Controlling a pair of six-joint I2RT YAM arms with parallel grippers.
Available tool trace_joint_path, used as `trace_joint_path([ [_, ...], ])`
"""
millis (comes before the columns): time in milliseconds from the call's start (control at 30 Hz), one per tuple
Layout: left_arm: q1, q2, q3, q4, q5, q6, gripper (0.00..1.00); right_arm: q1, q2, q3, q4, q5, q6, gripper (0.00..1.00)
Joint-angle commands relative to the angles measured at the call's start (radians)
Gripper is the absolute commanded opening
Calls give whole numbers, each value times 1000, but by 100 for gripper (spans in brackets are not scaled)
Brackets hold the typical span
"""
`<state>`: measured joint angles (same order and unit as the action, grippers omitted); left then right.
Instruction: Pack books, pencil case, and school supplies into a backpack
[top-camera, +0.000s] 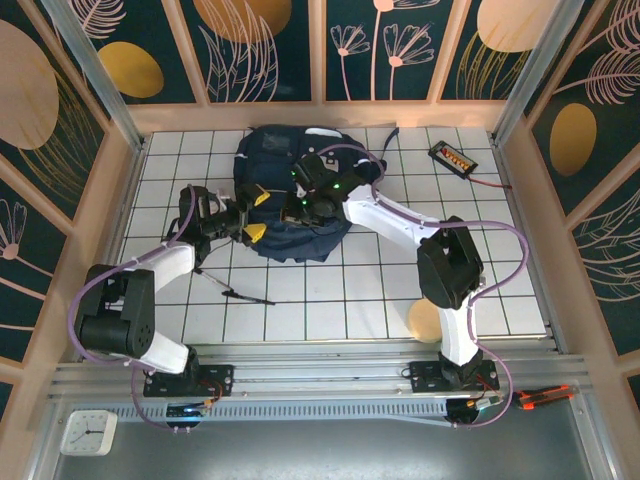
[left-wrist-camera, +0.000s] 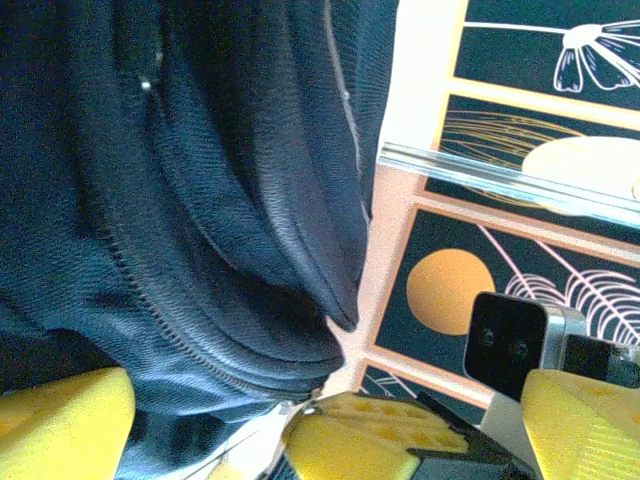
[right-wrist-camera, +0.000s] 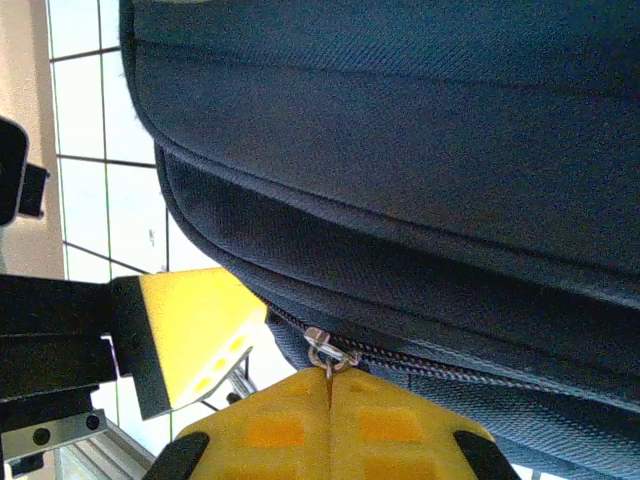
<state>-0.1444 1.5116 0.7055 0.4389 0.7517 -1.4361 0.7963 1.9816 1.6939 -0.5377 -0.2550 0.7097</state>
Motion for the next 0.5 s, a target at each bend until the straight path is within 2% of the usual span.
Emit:
trace_joint_path([
  [0,-6,18,22,53,13,-90,89,26,-3,24,44,-10,-8,0],
  [67,-6,22,16,70,14,-101,73,30,-4,19,48,-10,-7,0],
  [167,-6,31,13,64,17,-101,69,34,-6,16,50,-11,-7,0],
  [333,-7,67,13,65,2,-97,68,35,-9,23,44,-10,-9,0],
  [400,-8,91,21,75,2,-98,64,37,-9,26,40,-10,-9,0],
  [467,-11,113,30,87,1,-99,55,39,-10,26,40,-12,-10,0],
])
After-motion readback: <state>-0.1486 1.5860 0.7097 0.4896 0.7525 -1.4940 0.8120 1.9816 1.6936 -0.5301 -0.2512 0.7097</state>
